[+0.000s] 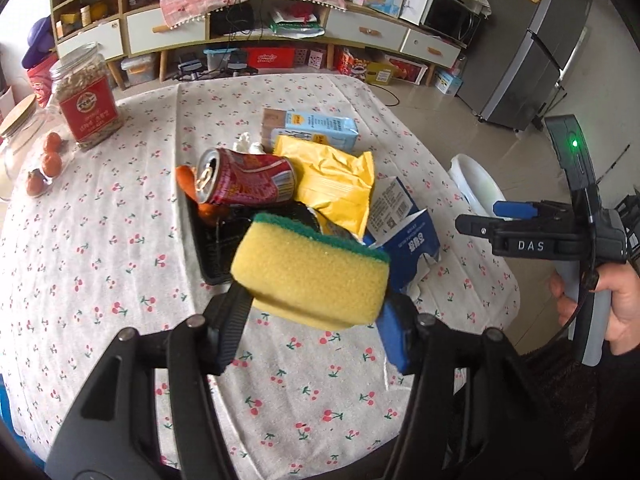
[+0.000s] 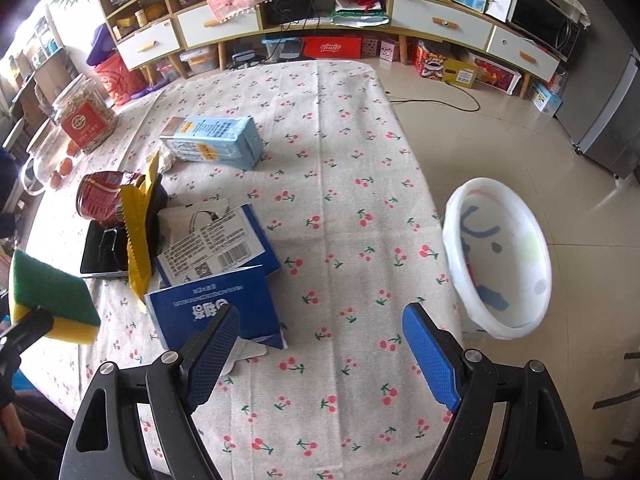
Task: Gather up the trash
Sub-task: 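Grasp the yellow-green sponge from the table with the left tool, then grasp the blue biscuit box with the right tool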
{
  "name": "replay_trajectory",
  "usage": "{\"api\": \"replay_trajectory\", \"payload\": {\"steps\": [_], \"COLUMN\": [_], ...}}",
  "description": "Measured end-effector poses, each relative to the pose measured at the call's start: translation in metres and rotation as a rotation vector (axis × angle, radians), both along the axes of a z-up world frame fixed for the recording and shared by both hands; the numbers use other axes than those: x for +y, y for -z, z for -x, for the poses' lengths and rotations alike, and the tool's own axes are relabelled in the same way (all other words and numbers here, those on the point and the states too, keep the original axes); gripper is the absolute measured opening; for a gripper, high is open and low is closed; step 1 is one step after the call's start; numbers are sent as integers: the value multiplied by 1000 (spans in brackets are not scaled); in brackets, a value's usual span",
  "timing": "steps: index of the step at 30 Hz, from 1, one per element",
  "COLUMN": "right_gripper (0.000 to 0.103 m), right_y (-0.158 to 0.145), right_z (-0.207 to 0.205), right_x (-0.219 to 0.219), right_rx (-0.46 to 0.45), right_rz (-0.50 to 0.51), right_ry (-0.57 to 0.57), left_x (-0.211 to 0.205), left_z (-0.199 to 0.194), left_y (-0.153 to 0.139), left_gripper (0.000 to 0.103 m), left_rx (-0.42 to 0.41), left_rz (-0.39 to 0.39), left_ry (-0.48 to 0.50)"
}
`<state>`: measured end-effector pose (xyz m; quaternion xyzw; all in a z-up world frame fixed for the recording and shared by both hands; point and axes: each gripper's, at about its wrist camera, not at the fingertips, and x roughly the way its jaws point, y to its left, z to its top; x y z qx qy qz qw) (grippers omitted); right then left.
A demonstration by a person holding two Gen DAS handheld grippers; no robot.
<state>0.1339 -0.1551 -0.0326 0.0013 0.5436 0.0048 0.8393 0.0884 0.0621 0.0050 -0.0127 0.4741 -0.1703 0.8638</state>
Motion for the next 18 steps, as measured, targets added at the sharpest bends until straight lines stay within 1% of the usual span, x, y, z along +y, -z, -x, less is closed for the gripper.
{"api": "replay_trajectory", "payload": {"steps": [4, 6, 10, 12, 15, 18], "right_gripper": [85, 85, 85, 85, 85, 83], "right_y": [11, 14, 26, 35, 50, 58], "right_z": [-6, -8, -7, -6, -8, -10], "right_x": [15, 22, 35, 38, 44, 49], "right_rx": [42, 58, 93, 110, 144, 151], "right_rz": [-27, -17, 89, 135, 161, 178], "right_ry": [-14, -39, -122, -142, -165, -181], "left_x": [21, 30, 50, 59, 68, 72], "left_z": [3, 4, 9, 12, 15, 18], "left_y": [2, 4, 7, 8, 11, 13], "left_gripper": [59, 59, 59, 59, 59, 59], "left_rx": [4, 8, 17, 20, 27, 30], "left_rz": [0, 0, 7, 5, -3, -8], "left_ry": [-43, -56, -85, -91, -95, -100]}}
